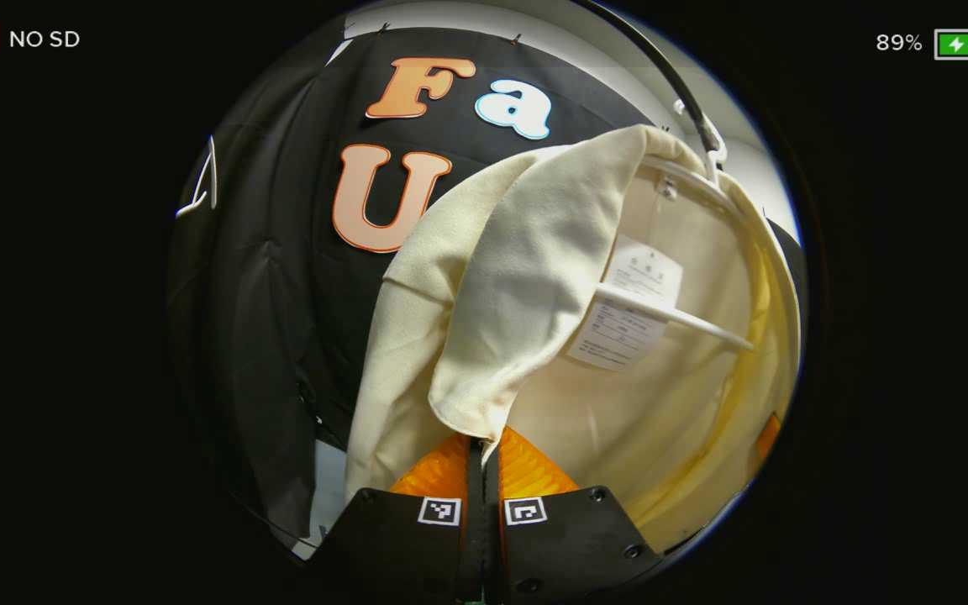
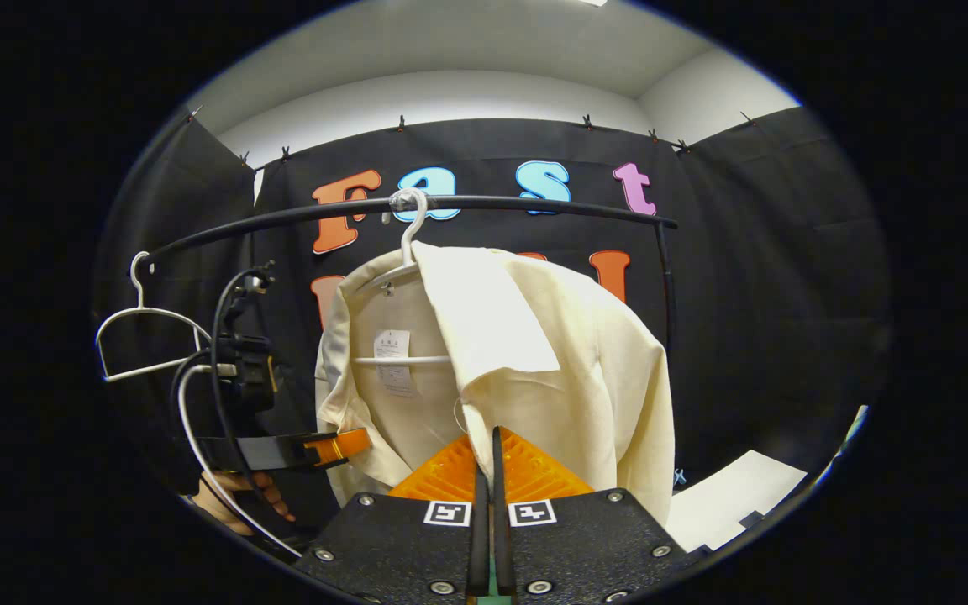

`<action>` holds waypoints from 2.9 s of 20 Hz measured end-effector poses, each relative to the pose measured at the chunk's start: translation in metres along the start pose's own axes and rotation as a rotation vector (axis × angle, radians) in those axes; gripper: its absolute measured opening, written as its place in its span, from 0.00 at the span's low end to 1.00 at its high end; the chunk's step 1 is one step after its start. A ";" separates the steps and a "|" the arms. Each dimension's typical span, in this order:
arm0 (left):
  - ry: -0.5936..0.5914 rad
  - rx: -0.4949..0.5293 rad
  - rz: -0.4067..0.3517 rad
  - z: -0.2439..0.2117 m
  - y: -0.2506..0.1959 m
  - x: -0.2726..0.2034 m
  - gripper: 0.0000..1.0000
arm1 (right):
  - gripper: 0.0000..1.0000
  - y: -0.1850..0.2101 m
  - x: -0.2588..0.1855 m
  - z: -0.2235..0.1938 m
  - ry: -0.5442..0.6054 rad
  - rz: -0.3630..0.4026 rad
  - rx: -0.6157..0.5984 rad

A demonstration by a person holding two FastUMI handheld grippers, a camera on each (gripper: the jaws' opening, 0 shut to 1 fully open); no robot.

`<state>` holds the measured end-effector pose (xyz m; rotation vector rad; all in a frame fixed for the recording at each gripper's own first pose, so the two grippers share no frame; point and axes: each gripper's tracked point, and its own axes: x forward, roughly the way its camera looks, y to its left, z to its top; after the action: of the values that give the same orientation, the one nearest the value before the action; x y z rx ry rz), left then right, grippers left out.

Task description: Grasp the clothes on the hanger with both hands and then place them into the laundry hamper below.

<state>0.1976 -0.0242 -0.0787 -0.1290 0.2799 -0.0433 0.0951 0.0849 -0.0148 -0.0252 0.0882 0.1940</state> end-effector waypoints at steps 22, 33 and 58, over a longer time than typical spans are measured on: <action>-0.483 0.251 0.267 0.208 0.081 -0.108 0.03 | 0.00 -0.107 0.009 0.128 -0.234 -0.288 -0.145; -0.514 0.317 0.184 0.221 0.047 -0.104 0.02 | 0.00 -0.152 0.006 0.188 -0.314 -0.387 -0.242; -0.295 0.240 0.354 0.131 0.133 -0.099 0.02 | 0.00 -0.115 0.009 0.021 -0.040 -0.198 -0.150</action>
<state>0.1426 0.1293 0.0557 0.1533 -0.0011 0.2914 0.1276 -0.0259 0.0071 -0.1792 0.0307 0.0032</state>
